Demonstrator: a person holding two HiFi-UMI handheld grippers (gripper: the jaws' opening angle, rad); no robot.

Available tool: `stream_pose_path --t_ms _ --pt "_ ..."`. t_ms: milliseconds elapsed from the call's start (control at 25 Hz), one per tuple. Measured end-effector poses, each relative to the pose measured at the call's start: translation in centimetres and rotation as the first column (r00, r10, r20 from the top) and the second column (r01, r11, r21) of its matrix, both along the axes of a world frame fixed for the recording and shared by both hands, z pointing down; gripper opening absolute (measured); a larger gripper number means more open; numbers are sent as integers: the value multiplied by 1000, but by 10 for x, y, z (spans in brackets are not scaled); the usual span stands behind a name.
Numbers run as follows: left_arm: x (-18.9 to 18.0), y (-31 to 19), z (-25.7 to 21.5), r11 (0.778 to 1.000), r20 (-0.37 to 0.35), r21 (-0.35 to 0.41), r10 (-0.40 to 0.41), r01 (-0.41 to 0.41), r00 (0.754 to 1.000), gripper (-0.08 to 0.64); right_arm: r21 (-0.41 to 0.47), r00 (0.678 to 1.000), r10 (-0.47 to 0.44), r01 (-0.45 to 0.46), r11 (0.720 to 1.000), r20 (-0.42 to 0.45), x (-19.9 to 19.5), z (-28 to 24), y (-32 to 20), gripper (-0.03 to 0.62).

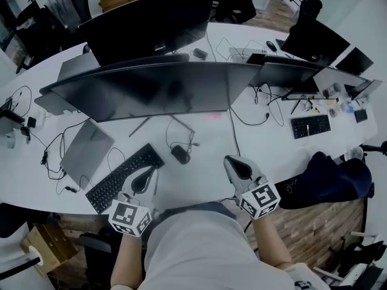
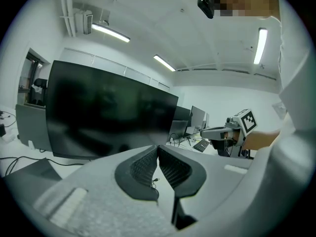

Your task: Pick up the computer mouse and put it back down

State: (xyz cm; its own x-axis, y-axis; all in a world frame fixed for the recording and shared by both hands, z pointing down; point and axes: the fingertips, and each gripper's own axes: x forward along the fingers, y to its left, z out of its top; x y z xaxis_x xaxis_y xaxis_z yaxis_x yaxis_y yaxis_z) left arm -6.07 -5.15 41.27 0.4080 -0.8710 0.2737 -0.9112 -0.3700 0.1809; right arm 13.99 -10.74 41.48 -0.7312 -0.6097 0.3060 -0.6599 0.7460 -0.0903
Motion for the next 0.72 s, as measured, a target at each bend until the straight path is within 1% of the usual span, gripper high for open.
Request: stream_pose_path --t_ms 240,400,560,720 --pt "17 -10 -10 997 -9 28 75 -75 997 16 23 997 76 -76 997 19 20 -11 14 5" --pt "26 -12 -14 992 3 33 121 -121 993 15 42 993 110 -111 993 30 28 -15 20 5" --pt "27 -13 -13 989 15 33 145 -146 989 17 48 990 137 -139 989 37 30 -16 23 5" --pt "27 -13 -15 986 14 41 160 -161 987 17 50 990 140 -141 989 36 27 -15 24 5"
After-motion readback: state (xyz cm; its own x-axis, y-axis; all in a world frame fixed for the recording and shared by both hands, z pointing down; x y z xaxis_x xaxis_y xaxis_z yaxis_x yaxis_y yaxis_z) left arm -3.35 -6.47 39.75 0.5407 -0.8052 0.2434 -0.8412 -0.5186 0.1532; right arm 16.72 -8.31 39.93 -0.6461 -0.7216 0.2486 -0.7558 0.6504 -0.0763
